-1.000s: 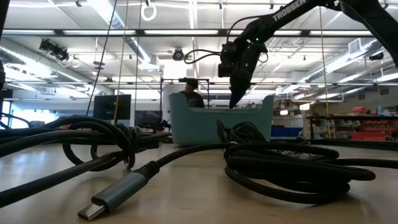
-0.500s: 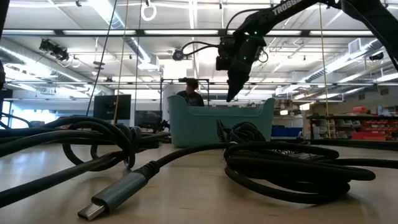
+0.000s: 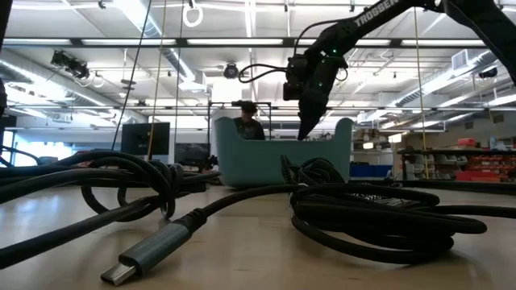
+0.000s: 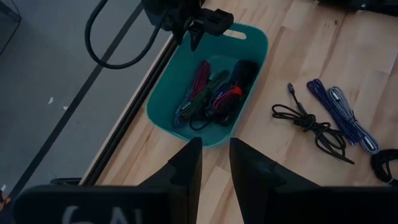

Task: Pick and place USB-C Cables
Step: Move the light blue bin to the center of the table

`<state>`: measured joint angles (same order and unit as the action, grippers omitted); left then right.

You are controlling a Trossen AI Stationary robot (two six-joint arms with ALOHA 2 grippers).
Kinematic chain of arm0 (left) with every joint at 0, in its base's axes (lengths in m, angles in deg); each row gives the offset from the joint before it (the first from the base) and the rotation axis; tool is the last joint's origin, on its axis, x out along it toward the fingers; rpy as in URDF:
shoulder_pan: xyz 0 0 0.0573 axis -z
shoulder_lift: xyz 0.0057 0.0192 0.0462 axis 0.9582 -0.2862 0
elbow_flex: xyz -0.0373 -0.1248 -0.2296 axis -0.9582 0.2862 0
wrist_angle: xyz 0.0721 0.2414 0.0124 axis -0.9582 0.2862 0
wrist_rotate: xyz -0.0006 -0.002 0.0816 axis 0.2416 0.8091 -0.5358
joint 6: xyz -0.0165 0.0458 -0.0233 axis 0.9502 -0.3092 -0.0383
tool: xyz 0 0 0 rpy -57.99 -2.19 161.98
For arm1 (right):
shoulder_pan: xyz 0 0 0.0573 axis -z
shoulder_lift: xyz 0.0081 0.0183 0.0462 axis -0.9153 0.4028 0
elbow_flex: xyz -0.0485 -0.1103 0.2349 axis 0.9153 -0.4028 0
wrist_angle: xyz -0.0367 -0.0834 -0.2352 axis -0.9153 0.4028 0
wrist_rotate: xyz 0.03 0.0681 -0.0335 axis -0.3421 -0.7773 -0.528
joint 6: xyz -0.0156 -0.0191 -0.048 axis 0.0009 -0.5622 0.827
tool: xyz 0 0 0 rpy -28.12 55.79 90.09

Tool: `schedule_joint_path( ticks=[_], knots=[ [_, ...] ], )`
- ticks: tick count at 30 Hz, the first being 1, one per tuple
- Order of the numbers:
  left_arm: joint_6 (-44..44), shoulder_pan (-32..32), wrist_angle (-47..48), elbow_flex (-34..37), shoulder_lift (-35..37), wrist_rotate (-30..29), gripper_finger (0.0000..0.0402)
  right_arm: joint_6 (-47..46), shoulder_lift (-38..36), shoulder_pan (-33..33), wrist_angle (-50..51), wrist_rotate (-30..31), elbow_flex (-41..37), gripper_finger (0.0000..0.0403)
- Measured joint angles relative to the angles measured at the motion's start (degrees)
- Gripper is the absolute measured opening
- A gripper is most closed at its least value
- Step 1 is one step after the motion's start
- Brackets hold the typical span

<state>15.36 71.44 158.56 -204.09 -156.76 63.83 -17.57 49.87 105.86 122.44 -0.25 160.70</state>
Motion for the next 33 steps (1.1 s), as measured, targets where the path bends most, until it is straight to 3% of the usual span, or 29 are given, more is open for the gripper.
schedule_joint_path(
  ticks=[10, 21, 26, 33],
  knots=[
    [0.00, 0.00, 0.00, 0.00, -0.02, 0.00, 0.0089, -0.02, 0.10, -1.32, -0.33, -0.19, -0.02, 0.0071],
    [0.06, 0.00, 0.00, 0.00, -0.02, 0.00, 0.0089, -0.35, 0.24, -1.68, -0.13, -0.12, -0.15, 0.0019],
    [0.07, 0.00, -0.01, 0.00, -0.02, 0.00, 0.0089, -0.61, -0.40, -1.90, 0.52, 0.09, -0.28, 0.0022],
    [0.04, -0.02, 0.00, 0.00, -0.02, -0.57, 0.0089, 0.00, -1.49, -2.86, 0.96, 2.01, -0.31, 0.0080]
  ],
)
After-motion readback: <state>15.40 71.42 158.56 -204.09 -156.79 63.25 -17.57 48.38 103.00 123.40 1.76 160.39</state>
